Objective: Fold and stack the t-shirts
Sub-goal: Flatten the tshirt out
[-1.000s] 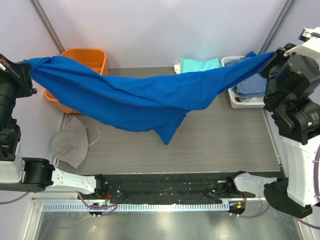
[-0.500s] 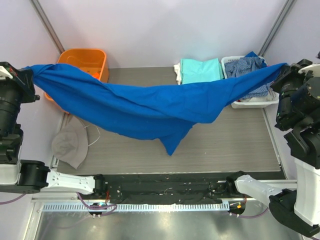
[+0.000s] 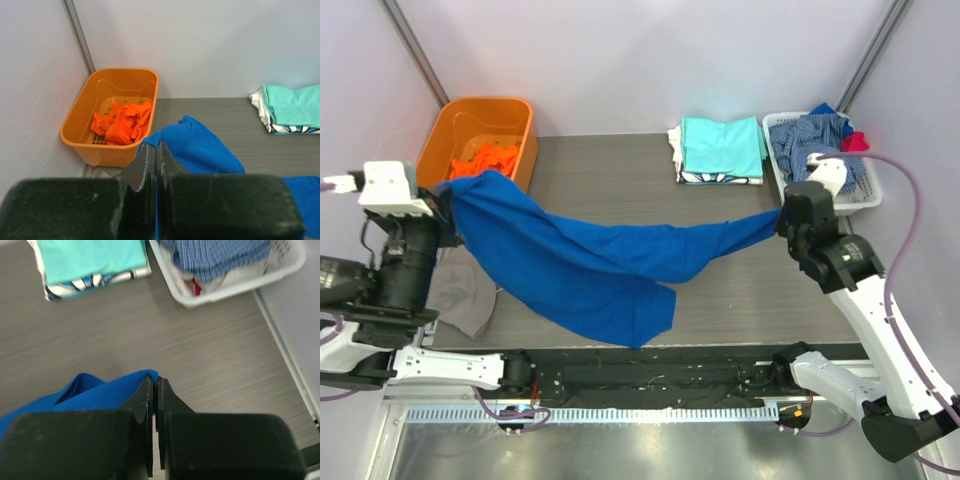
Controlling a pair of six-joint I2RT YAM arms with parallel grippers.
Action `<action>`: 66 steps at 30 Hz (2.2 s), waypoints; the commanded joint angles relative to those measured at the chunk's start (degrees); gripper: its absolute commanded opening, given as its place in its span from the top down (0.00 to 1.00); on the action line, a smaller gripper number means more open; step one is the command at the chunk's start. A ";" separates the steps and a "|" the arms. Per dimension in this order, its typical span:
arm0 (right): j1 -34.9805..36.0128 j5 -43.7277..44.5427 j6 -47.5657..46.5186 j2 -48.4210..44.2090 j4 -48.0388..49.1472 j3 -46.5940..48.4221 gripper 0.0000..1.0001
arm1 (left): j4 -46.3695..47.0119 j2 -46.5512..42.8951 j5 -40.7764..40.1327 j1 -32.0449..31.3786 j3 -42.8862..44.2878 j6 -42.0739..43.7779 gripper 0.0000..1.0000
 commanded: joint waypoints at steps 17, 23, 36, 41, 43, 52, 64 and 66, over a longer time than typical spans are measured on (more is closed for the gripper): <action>0.04 -0.73 7.48 -0.30 3.89 -14.75 0.99 | 9.51 -5.57 -13.06 -3.35 -13.25 -9.25 1.00; 0.04 -2.05 7.93 2.33 7.31 -18.61 0.99 | 9.51 -5.22 -13.06 -3.43 -13.52 -9.78 1.00; -1.63 -10.28 3.79 12.81 17.26 -11.07 0.13 | 9.68 -4.61 -13.06 -4.14 -18.52 -13.21 1.00; -0.67 -24.08 6.24 5.09 14.26 -17.10 0.10 | 10.12 -4.87 -13.06 -4.23 -19.41 -14.00 1.00; 0.82 -29.09 7.83 2.35 14.96 -20.36 0.10 | 10.12 -5.13 -13.06 -4.31 -19.67 -14.52 1.00; 14.26 -34.04 17.48 -7.15 31.61 -39.87 0.16 | 10.21 -5.05 -13.06 -4.93 -20.02 -15.23 1.00; 21.04 -36.68 22.51 6.55 52.93 -48.86 0.23 | 10.39 -5.92 -13.06 -5.46 -20.55 -15.41 1.00; 22.53 -36.33 22.51 9.28 54.25 -47.98 0.24 | 10.39 -6.27 -13.06 -5.46 -20.64 -15.58 1.00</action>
